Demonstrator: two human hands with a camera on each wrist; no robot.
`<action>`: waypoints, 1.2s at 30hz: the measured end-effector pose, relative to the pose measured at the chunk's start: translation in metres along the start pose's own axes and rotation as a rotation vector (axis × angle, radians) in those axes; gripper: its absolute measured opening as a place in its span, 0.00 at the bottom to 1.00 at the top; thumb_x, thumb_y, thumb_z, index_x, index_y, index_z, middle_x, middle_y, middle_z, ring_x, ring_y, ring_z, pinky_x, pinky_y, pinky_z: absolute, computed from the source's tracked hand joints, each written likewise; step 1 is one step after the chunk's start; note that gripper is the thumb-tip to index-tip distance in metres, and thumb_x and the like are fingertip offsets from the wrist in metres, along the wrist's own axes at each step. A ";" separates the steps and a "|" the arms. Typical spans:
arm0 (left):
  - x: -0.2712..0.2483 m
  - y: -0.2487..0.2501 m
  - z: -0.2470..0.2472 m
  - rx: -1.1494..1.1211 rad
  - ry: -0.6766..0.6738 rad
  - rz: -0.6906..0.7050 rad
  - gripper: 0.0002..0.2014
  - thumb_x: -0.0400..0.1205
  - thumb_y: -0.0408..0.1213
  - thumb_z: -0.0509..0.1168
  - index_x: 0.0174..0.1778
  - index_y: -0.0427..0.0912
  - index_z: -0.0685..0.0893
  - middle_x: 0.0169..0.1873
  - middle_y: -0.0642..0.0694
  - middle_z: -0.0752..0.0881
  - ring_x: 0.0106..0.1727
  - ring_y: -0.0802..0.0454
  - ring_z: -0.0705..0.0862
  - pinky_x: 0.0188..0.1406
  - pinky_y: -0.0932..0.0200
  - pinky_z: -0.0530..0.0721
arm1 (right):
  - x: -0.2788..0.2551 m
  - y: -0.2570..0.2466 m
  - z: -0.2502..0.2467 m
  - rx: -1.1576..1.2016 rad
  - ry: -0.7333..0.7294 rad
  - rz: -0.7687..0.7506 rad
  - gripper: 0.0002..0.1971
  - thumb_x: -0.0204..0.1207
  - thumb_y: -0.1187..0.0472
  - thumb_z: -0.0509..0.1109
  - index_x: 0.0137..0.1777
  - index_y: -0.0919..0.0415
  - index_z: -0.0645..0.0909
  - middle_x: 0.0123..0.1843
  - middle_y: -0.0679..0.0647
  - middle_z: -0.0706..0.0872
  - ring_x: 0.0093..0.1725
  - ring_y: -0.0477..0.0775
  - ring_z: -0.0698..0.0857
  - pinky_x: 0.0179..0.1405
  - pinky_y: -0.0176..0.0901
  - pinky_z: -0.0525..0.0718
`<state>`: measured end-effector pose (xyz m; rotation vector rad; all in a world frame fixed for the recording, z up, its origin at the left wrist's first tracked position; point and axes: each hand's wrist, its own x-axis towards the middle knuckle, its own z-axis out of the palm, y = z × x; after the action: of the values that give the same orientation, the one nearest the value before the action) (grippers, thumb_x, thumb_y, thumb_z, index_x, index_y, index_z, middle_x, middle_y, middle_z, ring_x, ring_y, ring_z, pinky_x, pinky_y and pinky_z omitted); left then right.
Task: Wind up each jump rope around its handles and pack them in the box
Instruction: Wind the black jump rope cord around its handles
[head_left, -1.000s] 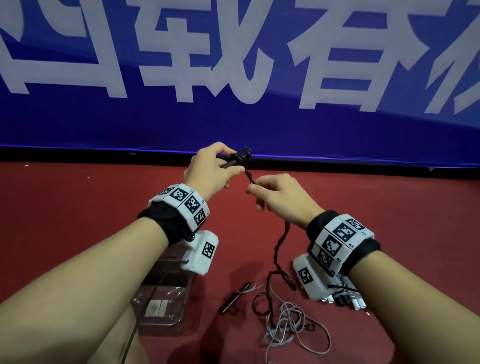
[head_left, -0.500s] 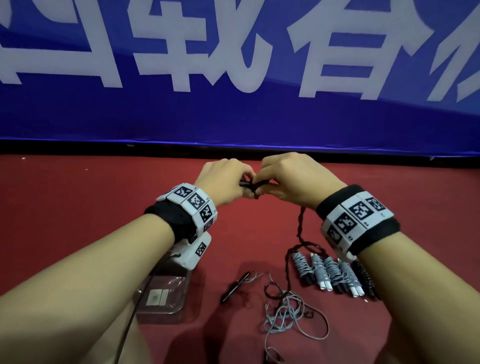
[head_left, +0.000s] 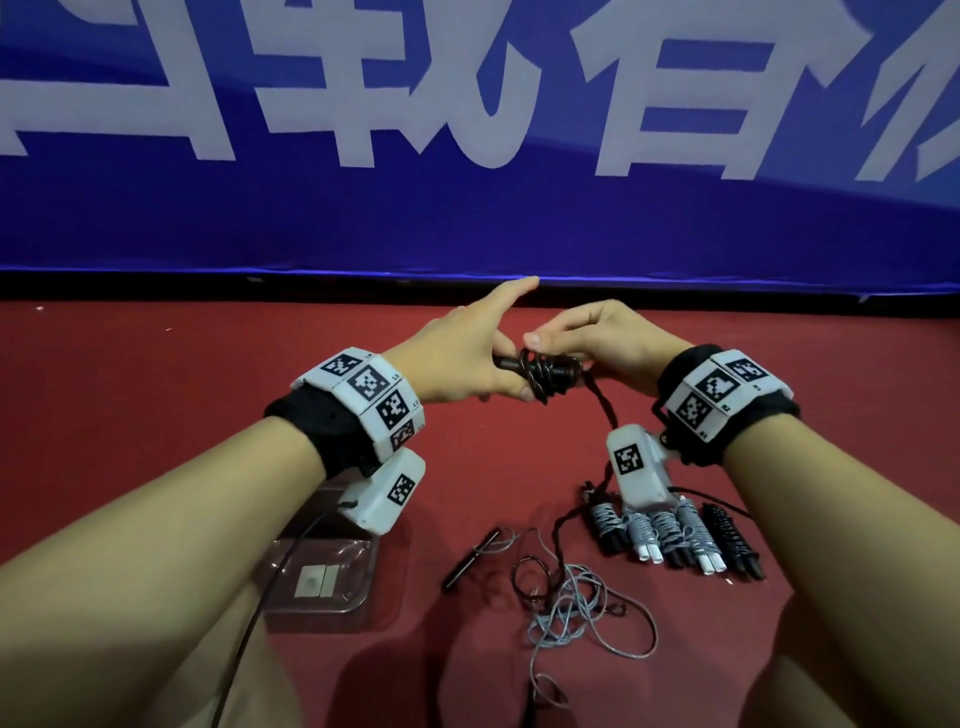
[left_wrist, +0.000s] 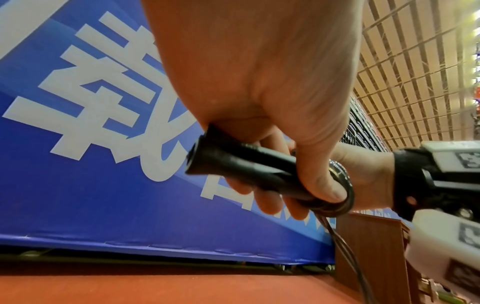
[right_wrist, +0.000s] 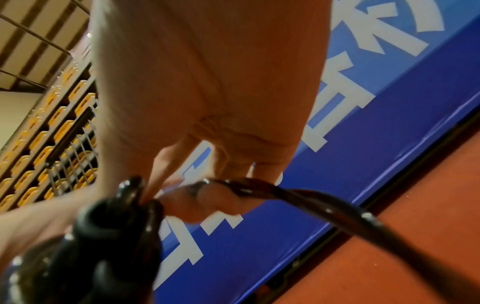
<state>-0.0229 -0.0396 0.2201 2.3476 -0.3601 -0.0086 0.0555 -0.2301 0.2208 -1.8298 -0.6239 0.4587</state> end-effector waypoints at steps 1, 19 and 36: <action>-0.001 0.001 -0.003 -0.048 0.006 0.011 0.54 0.73 0.35 0.83 0.88 0.55 0.53 0.37 0.49 0.94 0.38 0.36 0.90 0.46 0.39 0.90 | 0.001 0.004 0.001 0.059 -0.045 0.048 0.10 0.67 0.49 0.82 0.38 0.55 0.93 0.35 0.61 0.88 0.31 0.53 0.79 0.31 0.43 0.72; 0.004 -0.006 -0.016 -0.631 0.256 -0.207 0.16 0.84 0.25 0.69 0.67 0.34 0.77 0.46 0.33 0.93 0.29 0.47 0.86 0.27 0.58 0.82 | 0.005 0.001 0.025 0.093 0.220 -0.194 0.21 0.85 0.48 0.69 0.48 0.69 0.91 0.36 0.52 0.85 0.34 0.51 0.72 0.31 0.39 0.69; 0.001 -0.007 -0.005 -0.442 0.194 -0.233 0.10 0.89 0.30 0.64 0.61 0.40 0.70 0.40 0.41 0.91 0.26 0.48 0.85 0.27 0.47 0.88 | 0.016 0.009 0.036 -0.053 0.245 -0.092 0.28 0.84 0.43 0.69 0.44 0.73 0.82 0.32 0.58 0.73 0.26 0.51 0.68 0.24 0.42 0.68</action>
<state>-0.0199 -0.0318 0.2193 1.9189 0.0149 0.0256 0.0490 -0.1960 0.2007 -1.8630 -0.5534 0.1543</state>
